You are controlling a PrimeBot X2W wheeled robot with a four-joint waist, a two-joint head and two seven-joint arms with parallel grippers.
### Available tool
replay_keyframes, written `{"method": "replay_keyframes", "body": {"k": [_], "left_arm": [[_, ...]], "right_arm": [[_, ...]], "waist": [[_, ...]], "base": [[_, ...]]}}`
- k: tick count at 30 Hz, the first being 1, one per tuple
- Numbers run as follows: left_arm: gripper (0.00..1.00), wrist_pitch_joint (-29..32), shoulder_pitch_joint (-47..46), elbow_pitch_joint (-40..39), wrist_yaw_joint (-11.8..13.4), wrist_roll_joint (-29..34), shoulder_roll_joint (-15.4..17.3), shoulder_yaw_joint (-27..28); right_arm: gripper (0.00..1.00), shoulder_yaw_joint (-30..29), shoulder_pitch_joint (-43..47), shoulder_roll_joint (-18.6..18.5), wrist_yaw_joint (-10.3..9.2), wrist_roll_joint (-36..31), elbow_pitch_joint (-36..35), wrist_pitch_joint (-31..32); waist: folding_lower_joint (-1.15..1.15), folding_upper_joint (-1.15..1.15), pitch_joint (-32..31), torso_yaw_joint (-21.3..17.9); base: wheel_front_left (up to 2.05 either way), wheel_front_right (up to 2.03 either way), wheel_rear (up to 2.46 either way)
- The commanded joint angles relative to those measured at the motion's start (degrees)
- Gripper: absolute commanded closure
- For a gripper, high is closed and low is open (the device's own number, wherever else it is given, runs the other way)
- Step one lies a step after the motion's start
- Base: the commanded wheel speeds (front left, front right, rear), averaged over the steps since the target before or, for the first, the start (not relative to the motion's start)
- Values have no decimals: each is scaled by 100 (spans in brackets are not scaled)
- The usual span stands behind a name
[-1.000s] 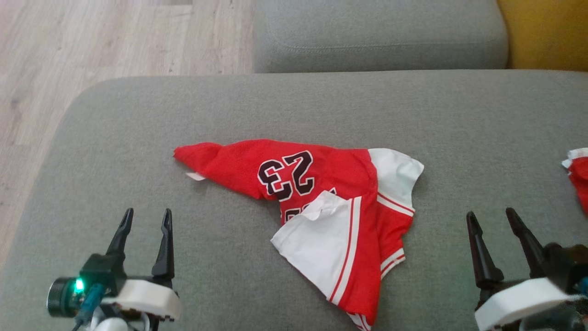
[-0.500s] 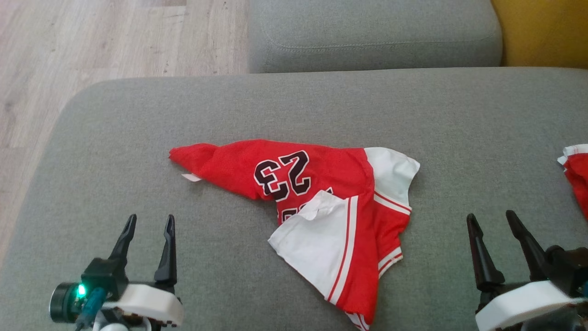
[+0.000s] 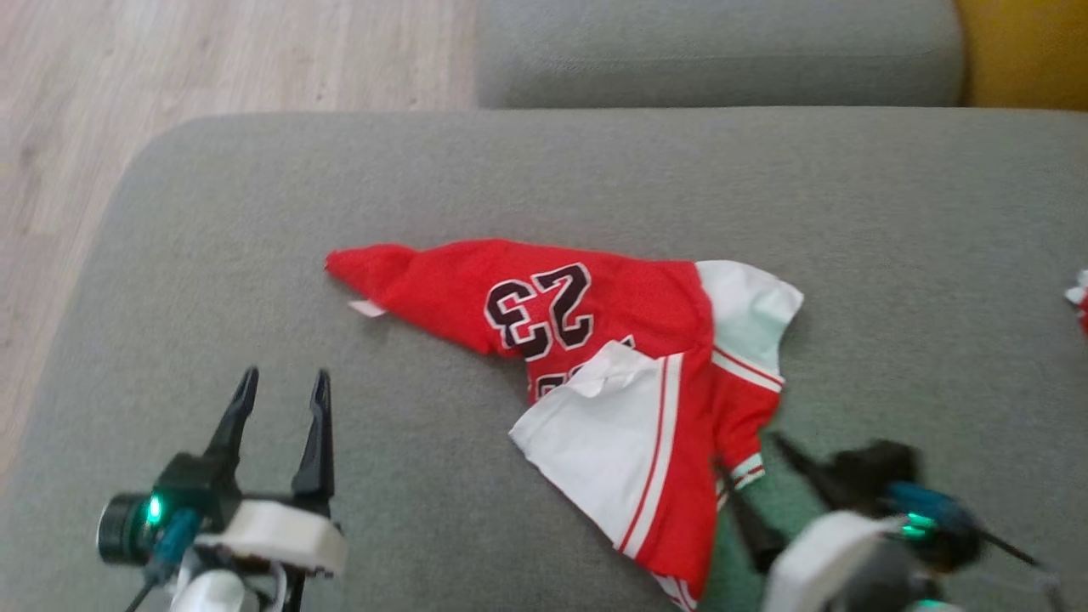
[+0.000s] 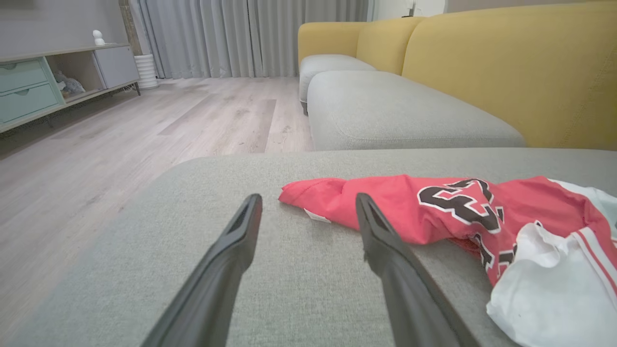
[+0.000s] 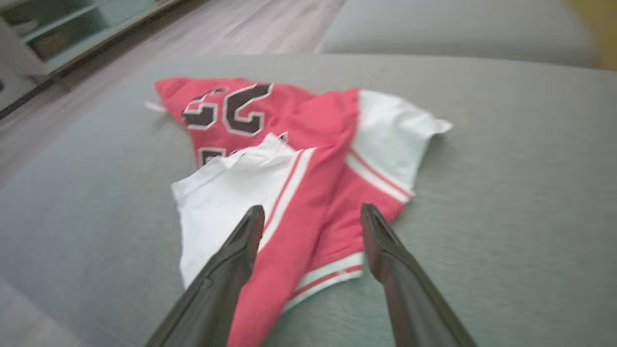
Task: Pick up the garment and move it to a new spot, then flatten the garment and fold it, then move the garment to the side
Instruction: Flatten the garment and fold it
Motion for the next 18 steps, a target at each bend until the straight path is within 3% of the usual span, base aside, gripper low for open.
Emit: {"method": "replay_keyframes", "body": {"k": [1, 6, 15, 16, 17, 18], "left_arm": [[0, -66, -443, -168, -22, 16, 80, 168], [0, -201, -738, -80, -89, 68, -121, 33], [0, -412, -998, 268, -214, 49, -416, -127], [0, -432, -1006, 302, -224, 42, -434, -132], [0, -451, -1016, 337, -234, 37, -451, -138], [0, -468, -1019, 371, -241, 29, -466, -139]], "right_arm": [[0, 407, -441, -173, -4, 132, -12, 93], [0, 1444, -1044, -393, -4, 466, 887, 331], [0, 2464, -1973, -613, -4, 704, 2322, 1113], [33, 2571, -2036, -640, -4, 722, 2401, 1207], [79, 2618, -2076, -642, -4, 790, 2441, 1239], [100, 2670, -2098, -659, -4, 856, 2484, 1319]], "waist": [[0, 0, 127, 152], [0, 0, 304, 503], [0, 0, 423, 928], [0, 0, 423, 956], [0, 0, 419, 981], [0, 0, 410, 996]], "base": [[0, 0, 0], [0, 0, 0], [0, 0, 0], [0, 0, 0], [0, 0, 0], [0, 0, 0]]}}
